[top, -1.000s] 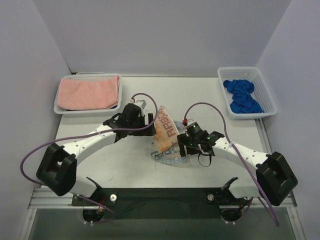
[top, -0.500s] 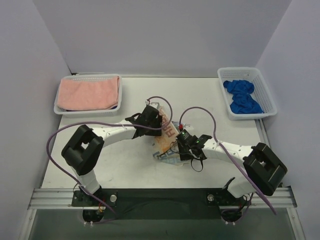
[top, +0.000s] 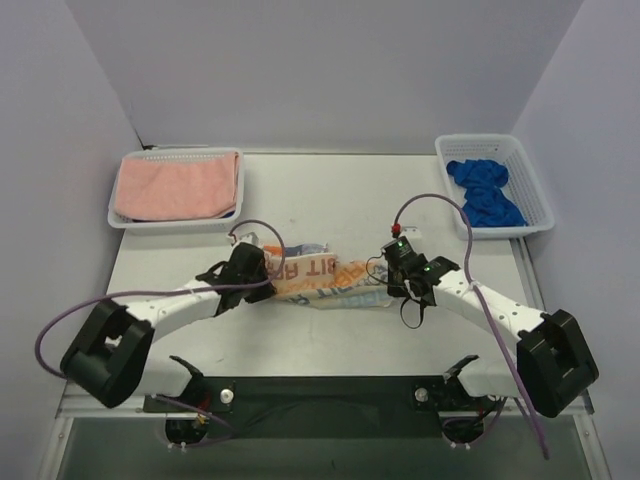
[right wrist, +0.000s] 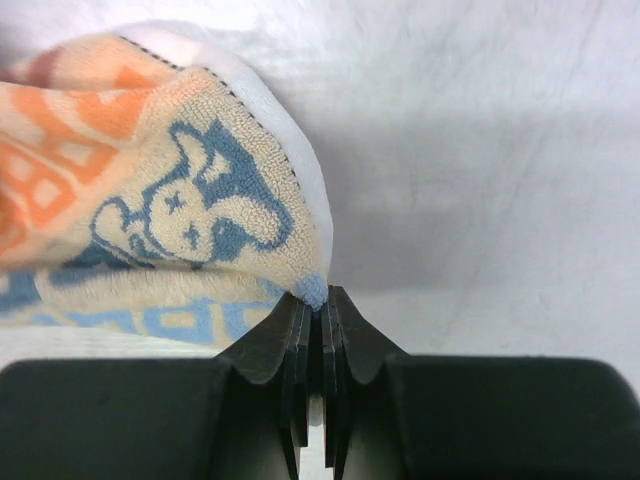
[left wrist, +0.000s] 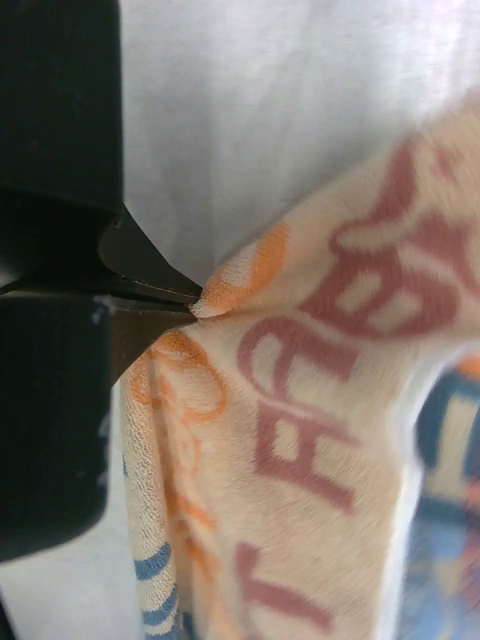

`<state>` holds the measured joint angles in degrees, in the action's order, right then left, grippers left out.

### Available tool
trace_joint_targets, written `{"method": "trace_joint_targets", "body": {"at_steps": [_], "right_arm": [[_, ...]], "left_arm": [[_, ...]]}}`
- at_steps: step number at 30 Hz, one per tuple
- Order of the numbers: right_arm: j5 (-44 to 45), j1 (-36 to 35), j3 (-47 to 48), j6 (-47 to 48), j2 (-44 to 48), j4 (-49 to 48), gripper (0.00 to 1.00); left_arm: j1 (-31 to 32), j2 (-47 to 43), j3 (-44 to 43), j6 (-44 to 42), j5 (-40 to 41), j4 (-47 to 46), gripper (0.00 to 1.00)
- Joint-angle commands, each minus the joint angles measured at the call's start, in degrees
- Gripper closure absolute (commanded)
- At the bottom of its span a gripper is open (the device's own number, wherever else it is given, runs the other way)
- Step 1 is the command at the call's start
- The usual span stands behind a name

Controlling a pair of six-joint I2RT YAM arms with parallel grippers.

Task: Fold and stack the towels
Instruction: Flatten out the crumpled towel

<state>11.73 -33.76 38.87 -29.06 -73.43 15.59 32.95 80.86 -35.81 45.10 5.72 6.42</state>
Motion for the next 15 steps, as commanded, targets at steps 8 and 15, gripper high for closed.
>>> {"method": "trace_joint_targets", "body": {"at_steps": [8, 15], "right_arm": [[-2.1, 3.1, 7.0, 4.2, 2.1, 2.9, 1.00], [-10.0, 2.9, 0.9, -1.2, 0.8, 2.9, 1.00]], "left_arm": [[1.3, -32.2, 8.9, 7.6, -4.4, 16.5, 0.41], [1.2, -30.8, -3.5, -5.0, -5.2, 18.3, 0.18]]}}
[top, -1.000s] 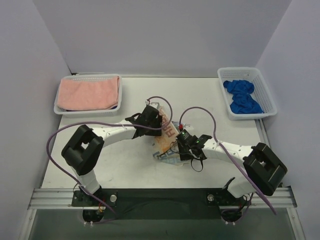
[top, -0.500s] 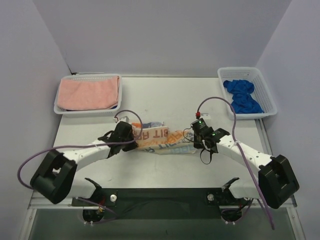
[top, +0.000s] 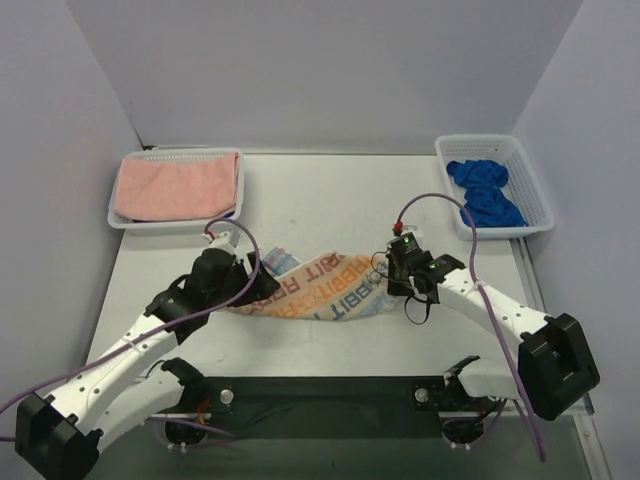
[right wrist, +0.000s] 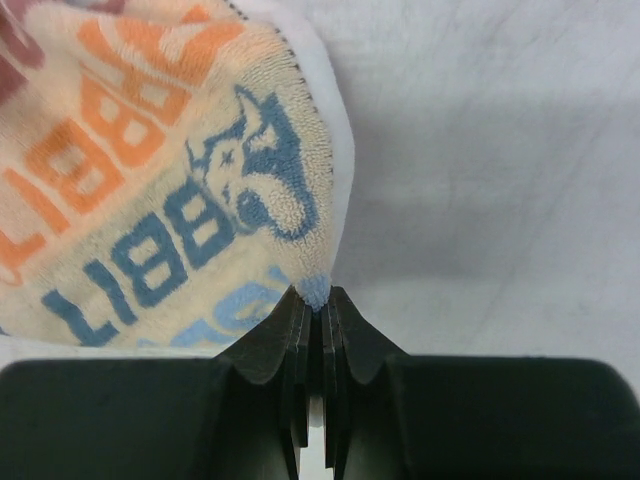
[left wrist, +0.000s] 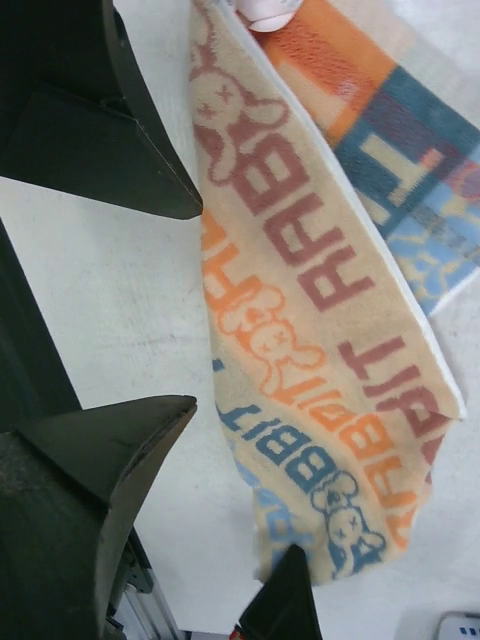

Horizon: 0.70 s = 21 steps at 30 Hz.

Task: Fold and stack the towels
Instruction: Flatten out the crumpled towel

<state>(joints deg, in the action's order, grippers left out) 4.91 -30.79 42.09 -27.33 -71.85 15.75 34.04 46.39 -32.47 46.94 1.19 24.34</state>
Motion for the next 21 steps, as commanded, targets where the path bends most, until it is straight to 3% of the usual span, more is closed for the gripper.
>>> {"method": "trace_joint_targets", "body": {"at_steps": [1, 7, 13, 17, 21], "right_arm": [[-3.2, -0.1, -3.0, -3.3, -0.7, 2.6, 1.00], [-2.3, 0.1, -4.9, -3.4, -0.7, 2.3, 1.00], [-1.8, 0.1, -5.8, -3.1, -0.4, 1.7, 1.00], [-2.4, 0.1, -6.4, -3.3, -0.1, 1.5, 1.00], [-2.9, -0.1, -7.2, -3.5, 0.6, 1.0, 1.00]], "left_arm": [[0.2, 8.5, -10.6, -10.8, -1.0, -0.2, 0.18], [0.8, 32.2, -25.6, -22.6, -7.8, -4.4, 0.17], [2.2, 53.8, -45.8, -28.5, -11.5, -2.0, 0.21], [2.9, 63.1, -54.2, -30.8, -13.7, 1.2, 0.21], [3.7, 67.2, -56.5, -34.4, -15.6, 1.8, 0.22]]}}
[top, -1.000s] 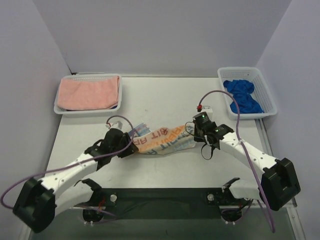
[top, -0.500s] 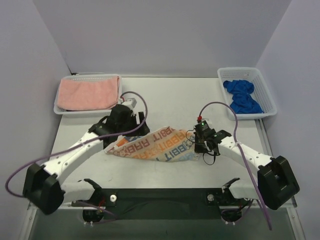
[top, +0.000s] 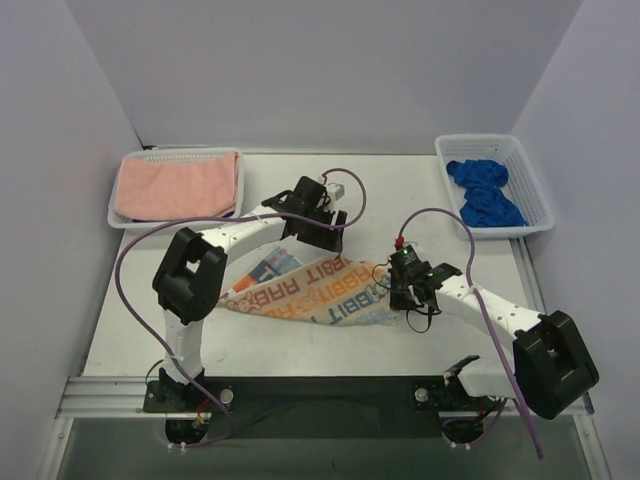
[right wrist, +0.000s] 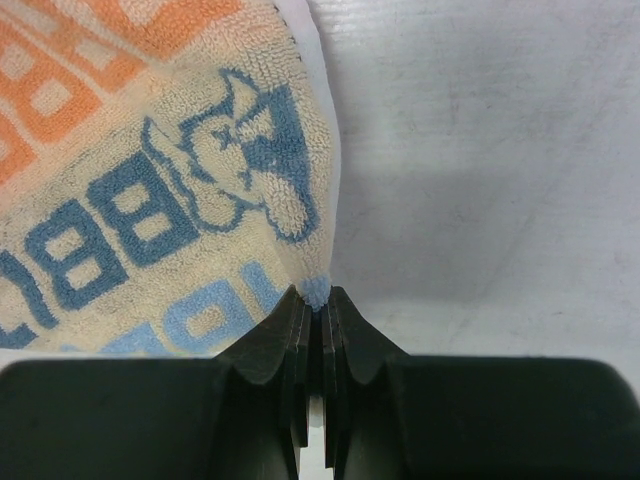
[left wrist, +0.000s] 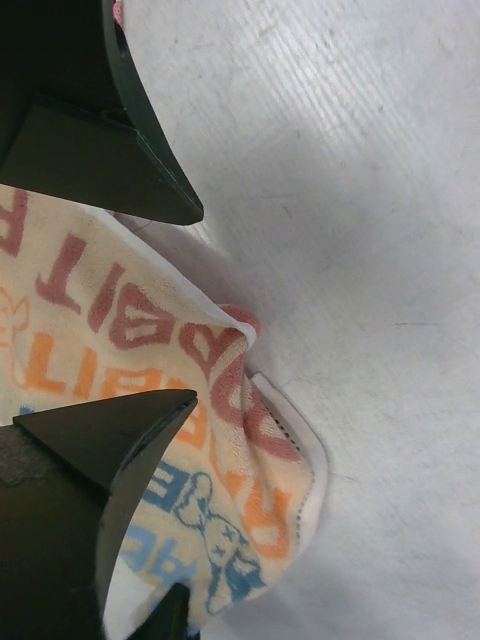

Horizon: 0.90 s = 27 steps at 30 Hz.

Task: Fold and stack the towels
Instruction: Flatten out the crumpled towel

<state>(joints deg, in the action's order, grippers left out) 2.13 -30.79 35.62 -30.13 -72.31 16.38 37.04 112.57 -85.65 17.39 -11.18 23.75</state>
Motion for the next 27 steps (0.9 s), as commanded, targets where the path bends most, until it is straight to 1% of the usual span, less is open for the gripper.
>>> {"method": "trace_joint_targets", "body": {"at_steps": [1, 5, 8, 11, 12, 17, 22, 23, 24, 25, 26, 27], "right_arm": [[-0.2, -0.1, -0.8, -0.8, 1.1, 0.2, 1.00], [-0.4, -0.1, -1.5, -1.2, 1.5, 0.1, 1.00], [-0.5, -0.1, -2.0, -1.1, 1.7, 0.0, 1.00], [-0.6, -0.1, -2.0, -1.2, 1.4, -0.2, 1.00], [-0.7, -0.1, -2.1, -1.2, 1.3, -0.2, 1.00], [-0.7, -0.2, -2.1, -1.2, 1.3, -0.3, 1.00], [-0.6, 0.0, -2.3, -1.2, 1.7, -0.2, 1.00], [-0.5, 0.0, -2.3, -1.2, 1.8, -0.3, 1.00], [-0.3, 0.0, -2.3, -1.1, 1.9, -0.3, 1.00], [-0.1, 0.0, -2.1, -1.1, 1.9, -0.3, 1.00], [0.2, -0.1, -2.0, -0.8, 2.3, -0.2, 1.00], [0.5, 0.0, -1.8, -0.5, 2.4, -0.2, 1.00]], "left_arm": [[0.7, 1.9, -3.4, -6.6, -4.3, 2.3, 0.23], [0.7, 4.1, -4.3, -10.9, -5.3, 3.1, 0.29], [0.7, 5.5, -5.1, -12.2, -4.9, 3.6, 0.33], [0.7, 7.0, -5.9, -11.8, -4.3, 3.3, 0.42], [0.7, 7.4, -6.0, -11.7, -4.3, 3.0, 0.49], [0.9, 10.0, -7.9, -11.1, -5.2, 2.2, 0.50], [1.5, 10.9, -8.1, -12.0, -8.6, 1.7, 0.48], [1.5, 10.9, -8.0, -11.9, -8.9, 1.5, 0.51], [1.5, 10.9, -7.9, -11.8, -8.9, 1.3, 0.55], [1.5, 10.9, -7.9, -11.8, -8.8, 1.1, 0.66], [1.3, 10.7, -7.9, -11.8, -8.6, 1.0, 0.87], [1.1, 10.5, -7.8, -11.3, -8.4, 0.7, 0.97]]}}
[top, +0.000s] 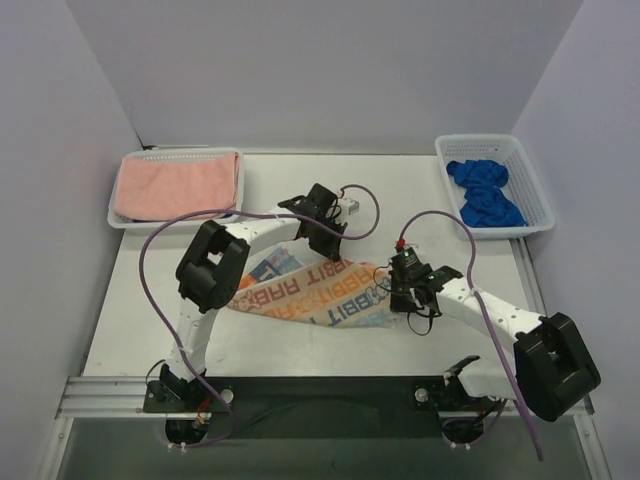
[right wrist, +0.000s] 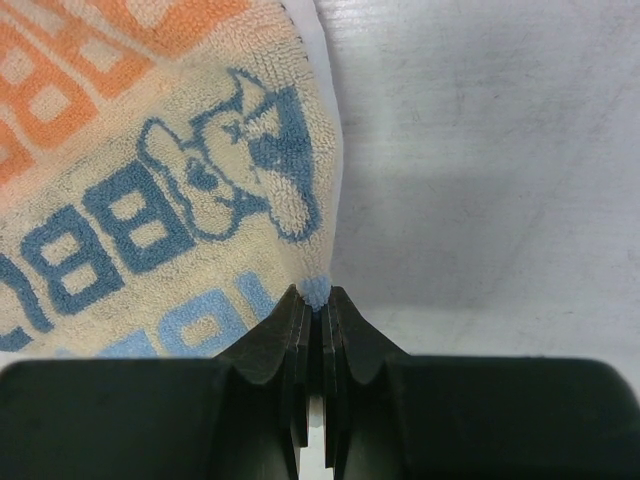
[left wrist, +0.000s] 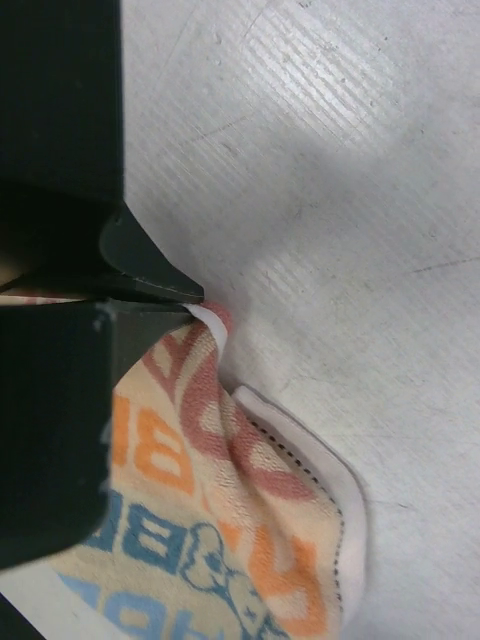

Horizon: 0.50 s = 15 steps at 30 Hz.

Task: Fold and stack the towels
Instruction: Flatten out the crumpled towel

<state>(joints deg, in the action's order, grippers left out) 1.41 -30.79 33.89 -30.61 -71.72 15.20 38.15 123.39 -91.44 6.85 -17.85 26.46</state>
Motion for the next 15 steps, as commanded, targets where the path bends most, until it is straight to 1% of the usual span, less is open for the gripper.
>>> {"method": "trace_joint_targets", "body": {"at_steps": [1, 3, 5, 6, 8, 9, 10, 11, 12, 13, 14, 15], "right_arm": [[2.2, 0.2, 0.3, 0.4, 2.3, 1.3, 1.00], [3.9, 0.5, 2.0, 1.9, 3.9, 2.4, 1.00], [7.1, 1.4, 4.8, 3.7, 6.0, 4.7, 1.00], [8.3, 1.8, 5.7, 5.5, 6.9, 5.4, 1.00], [10.5, 2.8, 7.8, 7.9, 9.0, 6.9, 1.00], [10.9, 3.8, 10.2, 8.9, 9.6, 7.2, 1.00], [11.2, 4.3, 11.4, 11.2, 10.1, 7.6, 1.00], [11.5, 4.8, 12.4, 12.1, 10.5, 7.6, 1.00], [11.5, 5.3, 14.7, 13.3, 10.6, 7.7, 1.00], [11.8, 5.5, 15.6, 14.1, 10.8, 7.7, 1.00], [11.6, 5.7, 16.6, 15.6, 10.7, 7.7, 1.00], [10.7, 5.8, 17.1, 15.9, 10.5, 7.7, 1.00]], "left_arm": [[-0.2, -1.5, -1.8, -0.5, -1.6, -2.6, 1.00], [-1.2, -3.1, -1.6, 0.7, -0.4, -3.1, 1.00], [-2.5, -7.0, -0.8, 2.4, 1.6, -4.0, 1.00], [-3.9, -10.6, -0.1, 5.2, 2.3, -4.7, 1.00], [-5.6, -14.7, 2.2, 9.4, 3.6, -8.9, 1.00], [-7.5, -19.4, 6.1, 14.8, 3.9, -10.9, 1.00], [-8.2, -21.7, 8.5, 17.8, 4.2, -15.3, 1.00], [-8.9, -24.1, 11.6, 20.5, 4.3, -17.8, 1.00], [-9.2, -26.2, 16.5, 24.4, 4.7, -19.9, 1.00], [-9.2, -30.2, 19.3, 25.8, 5.8, -22.0, 1.00], [-9.1, -32.0, 21.6, 27.3, 6.8, -22.9, 1.00], [-8.9, -34.9, 24.0, 30.7, 6.8, -23.7, 1.00]]}}
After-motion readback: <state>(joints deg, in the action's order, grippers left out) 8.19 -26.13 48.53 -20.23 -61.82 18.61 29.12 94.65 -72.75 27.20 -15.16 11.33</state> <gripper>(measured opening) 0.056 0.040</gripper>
